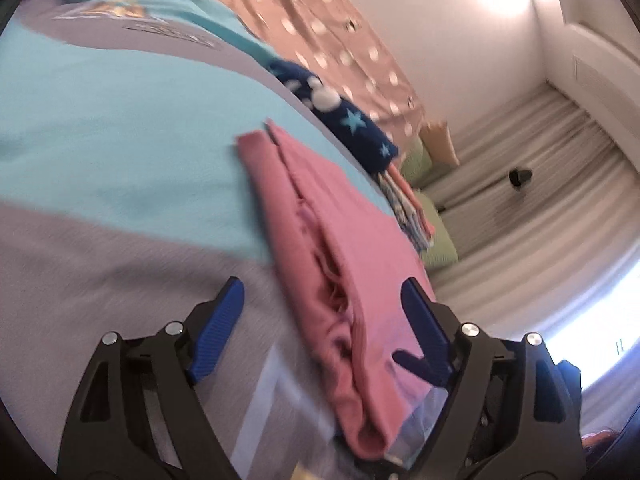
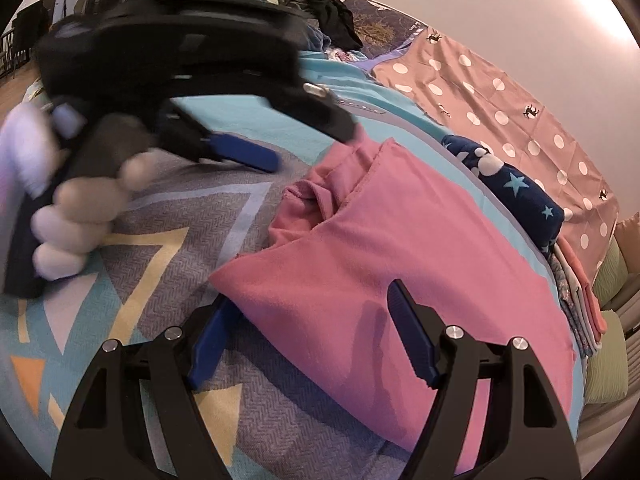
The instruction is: Fold small clothes
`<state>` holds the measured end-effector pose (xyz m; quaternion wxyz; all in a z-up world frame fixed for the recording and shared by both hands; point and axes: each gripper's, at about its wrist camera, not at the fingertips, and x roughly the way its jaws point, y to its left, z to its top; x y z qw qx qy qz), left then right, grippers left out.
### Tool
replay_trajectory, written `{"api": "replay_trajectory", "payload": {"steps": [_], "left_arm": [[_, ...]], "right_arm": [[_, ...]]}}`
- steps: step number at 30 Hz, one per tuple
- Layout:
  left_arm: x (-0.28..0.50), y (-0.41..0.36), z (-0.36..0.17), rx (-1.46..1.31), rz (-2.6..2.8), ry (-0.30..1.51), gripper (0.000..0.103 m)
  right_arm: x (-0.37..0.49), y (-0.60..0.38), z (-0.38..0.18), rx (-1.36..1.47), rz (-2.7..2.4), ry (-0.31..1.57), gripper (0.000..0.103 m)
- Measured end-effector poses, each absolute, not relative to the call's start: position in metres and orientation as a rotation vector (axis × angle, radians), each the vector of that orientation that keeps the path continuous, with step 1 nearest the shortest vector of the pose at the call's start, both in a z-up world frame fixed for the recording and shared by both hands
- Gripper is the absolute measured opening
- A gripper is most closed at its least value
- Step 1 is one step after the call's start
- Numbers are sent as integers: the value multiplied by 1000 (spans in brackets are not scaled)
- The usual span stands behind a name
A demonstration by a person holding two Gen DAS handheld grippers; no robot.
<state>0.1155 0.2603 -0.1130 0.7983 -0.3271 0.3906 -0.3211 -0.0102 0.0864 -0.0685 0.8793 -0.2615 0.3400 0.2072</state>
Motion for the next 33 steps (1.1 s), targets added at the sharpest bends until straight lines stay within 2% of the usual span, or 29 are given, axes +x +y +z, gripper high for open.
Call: {"api": "replay_trajectory", "payload": {"steps": [5,10,13,15,16,17,18,19,20,21,26,33], "left_arm": [[156,237,-107,-658,-748,894,82],[185,219,-104,-617,-732,904,78],[192,215,-105,-603,-708,900,62],[198,216,-109,-628,-689,907,42],[201,218,-112,-649,-682,916,35],[204,219,-115,-670,-675,929,20],[208,221,-119,-697,-666,949,13],[210,222,-121,-714,-660,962,12],[211,222,-120,-719,-653,968,12],[210,220,-117,-706,-642,972,11],[209,208,-87,-651,-629,957,11],[216,188,-49,-574,-590,947,11]], "right_arm": [[-10,84,-69,-534,428,702,75],[-6,82,-69,-507,436,723,75],[1,81,-69,-473,434,745,75],[6,80,-70,-445,428,759,75],[8,80,-70,-434,425,763,74],[9,79,-70,-422,429,767,68],[10,79,-69,-405,444,770,62],[10,78,-69,-396,449,769,44],[10,76,-67,-390,427,761,21],[9,73,-66,-375,406,759,11],[22,39,-55,-132,448,809,8],[13,9,-28,17,478,750,8]]}}
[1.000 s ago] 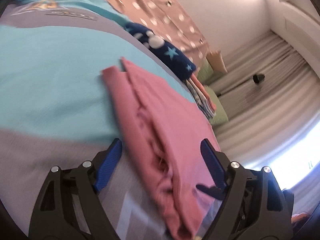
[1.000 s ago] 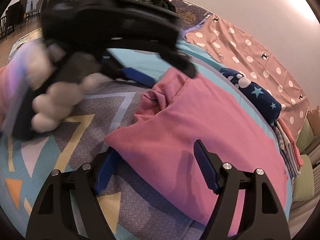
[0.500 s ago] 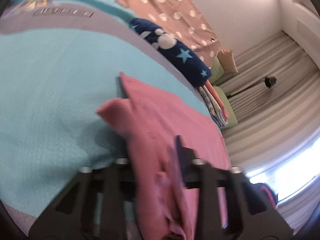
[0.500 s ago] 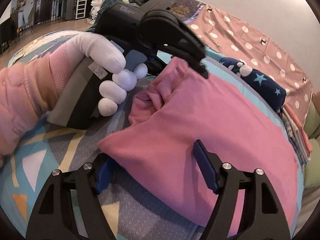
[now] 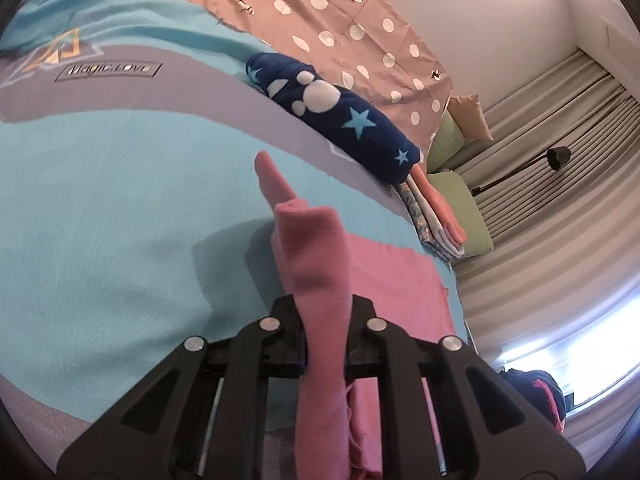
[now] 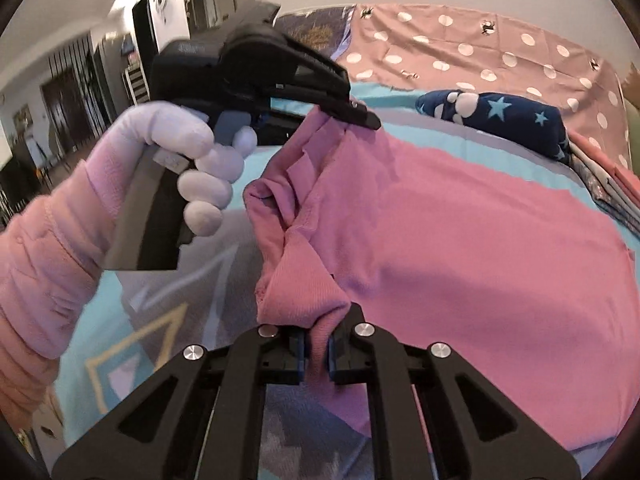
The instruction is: Fold small clothes
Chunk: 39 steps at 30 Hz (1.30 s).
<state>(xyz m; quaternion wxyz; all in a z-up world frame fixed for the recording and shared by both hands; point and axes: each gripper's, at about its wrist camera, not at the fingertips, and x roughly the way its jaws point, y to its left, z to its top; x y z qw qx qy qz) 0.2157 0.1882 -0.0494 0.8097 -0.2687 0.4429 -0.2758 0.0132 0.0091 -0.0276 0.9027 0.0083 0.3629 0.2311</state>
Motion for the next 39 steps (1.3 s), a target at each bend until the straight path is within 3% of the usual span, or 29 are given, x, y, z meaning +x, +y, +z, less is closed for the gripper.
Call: {"api": "replay_trajectory", "payload": {"steps": [10,21,30,39], "left_arm": [[210,157,-13,-598,-554,919,9],[213,64,11,-506,-560,938,9],[214,-23,15,-411,-606,977,8],[213,-126,-13,-230,-595,1048,8]], "right_arm": [[7,-59,1,245,500,705,8],[-11,-131,-1,373,439,679,8],[-23,-200,-9,487,383,661,8],[-36,-263,-40,594,292,697,8]]}}
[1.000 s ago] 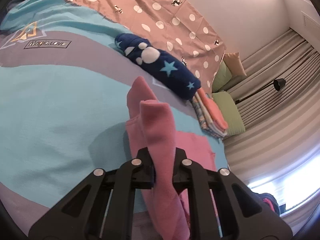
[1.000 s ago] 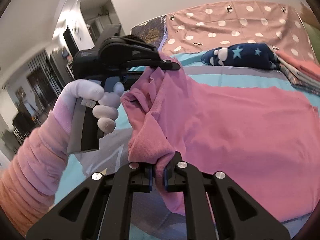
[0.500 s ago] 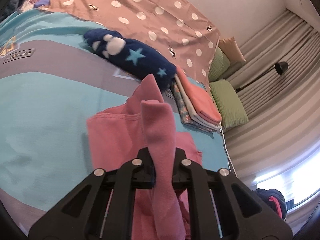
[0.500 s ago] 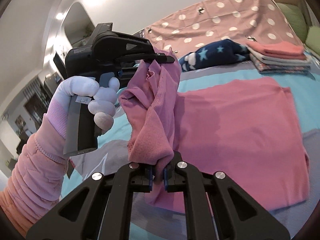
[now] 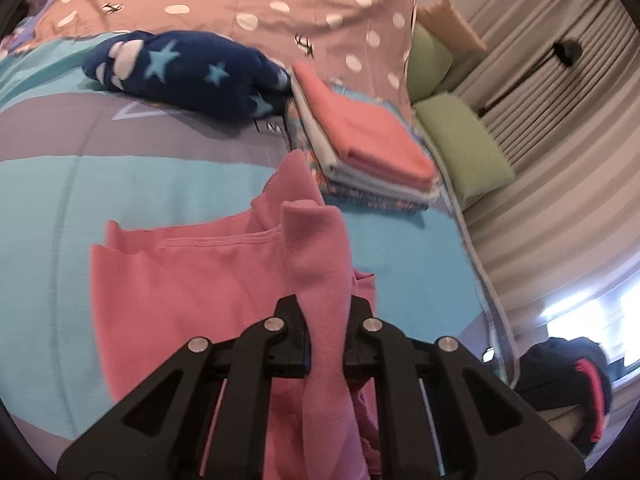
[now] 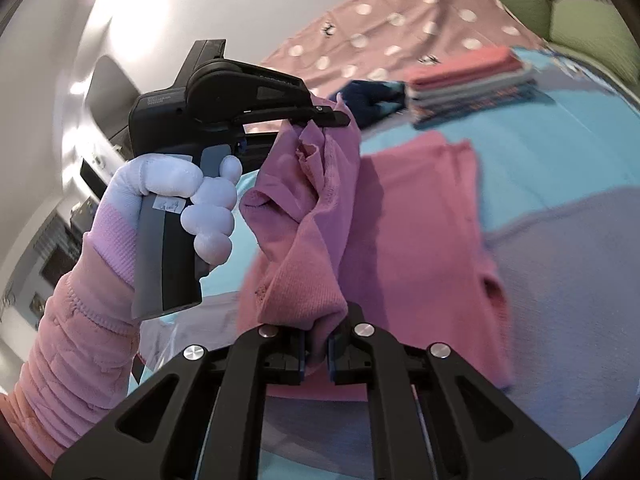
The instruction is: Fold small clothes
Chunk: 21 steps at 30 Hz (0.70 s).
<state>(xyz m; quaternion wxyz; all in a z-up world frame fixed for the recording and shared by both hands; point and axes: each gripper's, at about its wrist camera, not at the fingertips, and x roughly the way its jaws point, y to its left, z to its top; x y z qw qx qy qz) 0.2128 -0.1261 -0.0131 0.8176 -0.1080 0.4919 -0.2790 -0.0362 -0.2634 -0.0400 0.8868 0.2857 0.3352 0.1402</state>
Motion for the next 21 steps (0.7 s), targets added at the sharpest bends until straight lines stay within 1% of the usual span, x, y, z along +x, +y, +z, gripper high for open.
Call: {"api": "replay_trajectory", "payload": {"steps": [9,13,15,16,18,20,21], "left_arm": [[209,-190,-40,-60,-541,1089,8],[207,-209,-47,23,-513,1086,10],[205,-212,-50,29,-516,1088,20],[204,-213,-50,26,-519,1083,23],[201,-215,-48,26,-532,1070,35],[197,-218,-42,36,-551,1047,41],[194,-220,-39,47,-549,1040,45]], "right_arm": [[-43,-291,-62,666,291,742,8],[-42,-298,-73,715,313,787,10],[-43,-305,-80,747,323,812,12],[-44,-307,-81,753,324,817,14],[-47,-311,-82,755,324,825,16],[-51,-313,-83,746,326,827,20],[-54,-315,-83,743,328,827,21]]}}
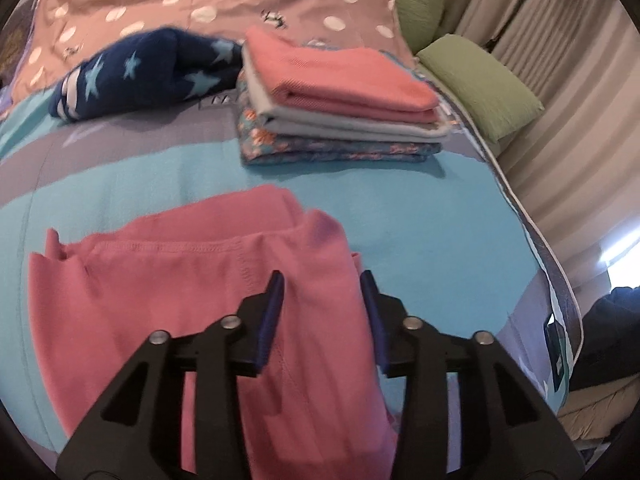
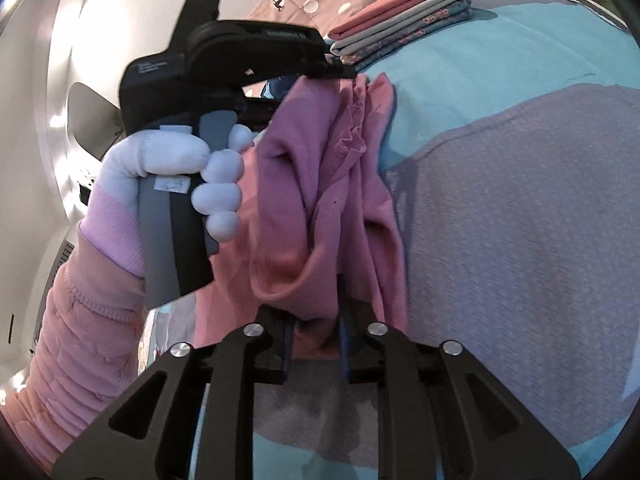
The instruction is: Fold small clothes
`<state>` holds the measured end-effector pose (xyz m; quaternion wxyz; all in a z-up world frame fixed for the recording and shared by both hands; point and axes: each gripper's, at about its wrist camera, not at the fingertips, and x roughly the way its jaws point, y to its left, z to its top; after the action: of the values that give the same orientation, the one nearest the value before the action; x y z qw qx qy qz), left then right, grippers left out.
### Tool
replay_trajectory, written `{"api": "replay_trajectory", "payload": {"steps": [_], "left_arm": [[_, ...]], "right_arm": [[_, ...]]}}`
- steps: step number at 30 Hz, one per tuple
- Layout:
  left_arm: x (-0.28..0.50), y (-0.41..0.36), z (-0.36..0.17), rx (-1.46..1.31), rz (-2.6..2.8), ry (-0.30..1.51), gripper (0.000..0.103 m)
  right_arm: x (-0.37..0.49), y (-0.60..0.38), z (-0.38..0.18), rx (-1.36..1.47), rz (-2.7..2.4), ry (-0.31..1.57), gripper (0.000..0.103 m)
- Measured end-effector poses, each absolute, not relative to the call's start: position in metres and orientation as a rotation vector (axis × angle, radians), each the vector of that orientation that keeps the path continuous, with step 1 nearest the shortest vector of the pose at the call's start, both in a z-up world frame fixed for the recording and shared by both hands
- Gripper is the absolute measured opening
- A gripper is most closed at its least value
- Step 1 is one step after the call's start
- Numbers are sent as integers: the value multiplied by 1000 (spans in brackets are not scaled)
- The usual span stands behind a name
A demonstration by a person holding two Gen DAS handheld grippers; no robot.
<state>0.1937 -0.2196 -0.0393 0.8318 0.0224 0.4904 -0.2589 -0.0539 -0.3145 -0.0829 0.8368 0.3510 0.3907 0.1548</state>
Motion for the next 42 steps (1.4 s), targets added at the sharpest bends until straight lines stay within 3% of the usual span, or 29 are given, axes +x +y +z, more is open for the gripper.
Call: {"api": "replay_trajectory", "payload": {"steps": [5,18,22,28,30,31,32,35,42], "left_arm": [[167,-214,-16,168,-554,905,59],[74,-84,-26,158,-435,817,69],[40,-56,-36,172,-422,823,70],[4,-39,-53,182,-443,827,74],[0,-39,-63,207,-417,831,74],[1,-37,-68,200,-411,838,75],[2,-35,-72,190,-400,847,77],[3,-28,-76,150,-393,853,78],[1,-21,-75,103,-411,855,78]], "right_arm": [[-62,-321,-85,749,336,823,23],[-81,-322,-73,643,319,789,23],[-80,-313,-56,496,253,752,34],[-62,-303,-44,426,277,728,34],[-54,-300,-49,415,246,749,27],[-48,-307,-60,441,179,800,9],[-44,-316,-70,487,138,837,5],[-45,-351,-97,749,179,858,2],[-52,-345,-72,623,193,786,5]]}}
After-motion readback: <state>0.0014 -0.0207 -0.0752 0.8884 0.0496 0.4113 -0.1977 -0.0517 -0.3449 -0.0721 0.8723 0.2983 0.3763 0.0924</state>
